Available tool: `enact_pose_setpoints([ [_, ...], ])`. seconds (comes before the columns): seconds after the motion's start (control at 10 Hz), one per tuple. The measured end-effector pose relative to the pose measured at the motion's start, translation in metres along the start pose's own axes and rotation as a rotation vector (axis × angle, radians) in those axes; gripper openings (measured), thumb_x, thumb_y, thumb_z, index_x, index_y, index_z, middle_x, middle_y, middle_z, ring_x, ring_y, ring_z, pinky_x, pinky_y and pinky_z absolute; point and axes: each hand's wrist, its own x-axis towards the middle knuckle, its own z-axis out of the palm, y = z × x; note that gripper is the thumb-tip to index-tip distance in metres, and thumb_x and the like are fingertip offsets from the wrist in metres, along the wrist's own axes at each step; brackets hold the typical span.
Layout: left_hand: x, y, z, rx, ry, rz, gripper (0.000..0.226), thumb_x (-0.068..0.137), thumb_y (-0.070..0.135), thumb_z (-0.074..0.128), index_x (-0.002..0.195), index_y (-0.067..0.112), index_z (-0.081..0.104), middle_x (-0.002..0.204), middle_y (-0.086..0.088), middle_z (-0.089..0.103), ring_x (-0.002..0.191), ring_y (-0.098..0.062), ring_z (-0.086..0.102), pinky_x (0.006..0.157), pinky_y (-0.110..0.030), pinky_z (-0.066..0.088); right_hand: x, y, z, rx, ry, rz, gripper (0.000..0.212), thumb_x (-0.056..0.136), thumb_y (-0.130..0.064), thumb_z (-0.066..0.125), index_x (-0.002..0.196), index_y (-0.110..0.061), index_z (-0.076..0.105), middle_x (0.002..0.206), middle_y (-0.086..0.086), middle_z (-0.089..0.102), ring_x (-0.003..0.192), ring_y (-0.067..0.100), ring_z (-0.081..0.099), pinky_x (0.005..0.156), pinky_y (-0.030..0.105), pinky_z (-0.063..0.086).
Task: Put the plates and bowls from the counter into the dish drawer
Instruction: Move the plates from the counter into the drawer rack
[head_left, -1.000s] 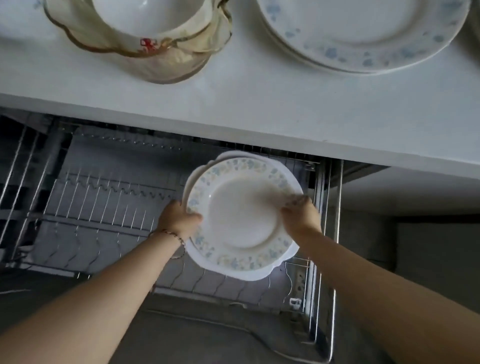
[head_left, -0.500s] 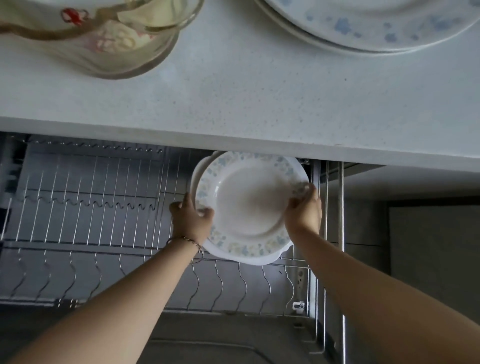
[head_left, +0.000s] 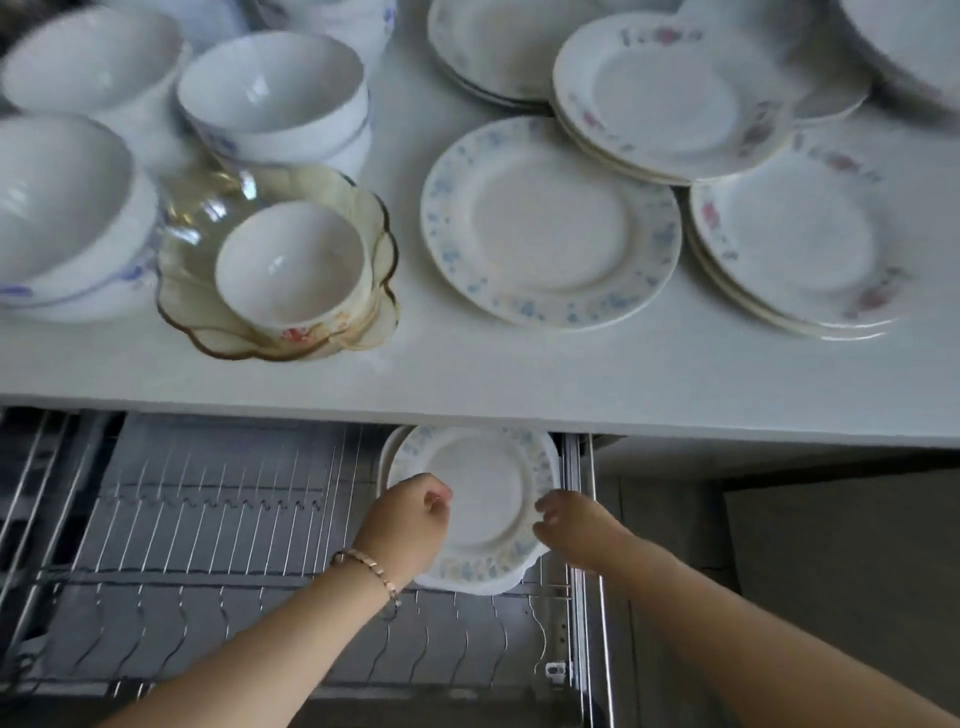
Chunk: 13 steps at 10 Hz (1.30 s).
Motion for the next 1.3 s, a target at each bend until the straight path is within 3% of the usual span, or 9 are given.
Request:
enact_pose_setpoints([
  [0.1, -0.029, 0.057, -0.031, -0.105, 0.064, 0.106, 0.016, 0.088, 0.011, 0.054, 0.090, 0.017, 0.068, 0.096, 0.000, 0.071, 0.099, -0.018, 0.065, 0.091, -0.028, 0.051, -0.051, -0.016, -0.050, -0.132, -0.019, -0.103, 0.041, 0.093, -0.023, 0.047, 0.132, -0.014, 0.050, 0.136, 0.005, 0.054, 0.121, 0.020, 0.055, 0.097, 0.025, 0.043],
  [0.2, -0.044, 0.115, -0.060, -0.193, 0.104, 0.146, 0.019, 0.087, 0.009, 0.050, 0.082, 0.024, 0.060, 0.091, -0.003, 0.070, 0.092, -0.022, 0.067, 0.078, -0.028, 0.050, -0.091, -0.030, -0.104, -0.141, 0.102, -0.186, 0.037, 0.090, -0.023, 0.050, 0.125, -0.015, 0.057, 0.129, 0.004, 0.059, 0.116, 0.019, 0.057, 0.094, 0.021, 0.042],
  [0.3, -0.043, 0.165, -0.080, -0.311, 0.225, 0.117, 0.023, 0.086, 0.008, 0.049, 0.107, 0.015, 0.057, 0.108, -0.012, 0.066, 0.092, -0.026, 0.063, 0.078, -0.032, 0.049, -0.117, -0.041, -0.162, -0.036, 0.274, -0.257, 0.033, 0.089, -0.019, 0.048, 0.120, -0.020, 0.061, 0.109, -0.001, 0.062, 0.094, 0.017, 0.060, 0.078, 0.018, 0.042],
  [0.6, 0.018, 0.279, -0.075, -0.460, 0.347, -0.011, 0.059, 0.085, 0.012, 0.058, 0.139, 0.008, 0.034, 0.132, -0.016, 0.053, 0.117, -0.032, 0.055, 0.099, -0.035, 0.043, -0.043, -0.055, -0.320, 0.044, 0.699, -0.222, 0.049, 0.090, -0.018, 0.048, 0.136, -0.006, 0.038, 0.139, 0.019, 0.039, 0.128, 0.034, 0.040, 0.104, 0.039, 0.036],
  [0.7, 0.055, 0.308, -0.072, -0.522, 0.301, -0.052, 0.070, 0.081, 0.016, 0.064, 0.142, 0.008, 0.030, 0.132, -0.012, 0.054, 0.117, -0.032, 0.056, 0.097, -0.037, 0.047, -0.017, -0.049, -0.352, 0.119, 0.650, -0.140, 0.048, 0.090, -0.020, 0.049, 0.132, 0.000, 0.040, 0.137, 0.022, 0.040, 0.126, 0.038, 0.040, 0.103, 0.044, 0.036],
  [0.8, 0.093, 0.322, -0.070, -0.656, 0.290, -0.071, 0.055, 0.072, 0.007, 0.070, 0.124, 0.004, 0.053, 0.119, -0.014, 0.064, 0.106, -0.029, 0.062, 0.085, -0.033, 0.051, 0.022, -0.041, -0.373, 0.508, 0.516, -0.164, 0.029, 0.088, -0.013, 0.053, 0.116, -0.003, 0.053, 0.132, 0.023, 0.051, 0.108, 0.033, 0.055, 0.096, 0.041, 0.047],
  [0.9, 0.119, 0.328, -0.068, -0.813, 0.269, -0.143, 0.052, 0.074, -0.007, 0.065, 0.124, 0.003, 0.053, 0.124, -0.015, 0.061, 0.112, -0.033, 0.059, 0.084, -0.037, 0.053, 0.039, -0.034, -0.378, 0.936, 0.392, -0.167, 0.027, 0.085, 0.002, 0.057, 0.109, -0.008, 0.052, 0.115, 0.020, 0.061, 0.090, 0.024, 0.056, 0.085, 0.039, 0.052],
  [1.0, 0.130, 0.329, -0.067, -0.945, 0.228, -0.190, 0.047, 0.081, -0.017, 0.056, 0.125, -0.001, 0.052, 0.127, -0.019, 0.058, 0.116, -0.035, 0.057, 0.082, -0.039, 0.052, 0.042, -0.027, -0.375, 1.136, 0.332, -0.206, 0.040, 0.086, 0.007, 0.057, 0.124, -0.003, 0.051, 0.095, 0.009, 0.059, 0.084, 0.024, 0.058, 0.084, 0.038, 0.051],
  [1.3, 0.052, 0.280, -0.055, -0.919, 0.209, -0.109, 0.055, 0.069, -0.020, 0.065, 0.119, -0.002, 0.051, 0.117, -0.017, 0.063, 0.102, -0.033, 0.065, 0.062, -0.034, 0.060, -0.025, 0.000, -0.337, 0.982, 0.334, -0.367, 0.031, 0.084, 0.006, 0.058, 0.111, -0.011, 0.056, 0.088, 0.005, 0.063, 0.084, 0.025, 0.061, 0.083, 0.041, 0.052],
])
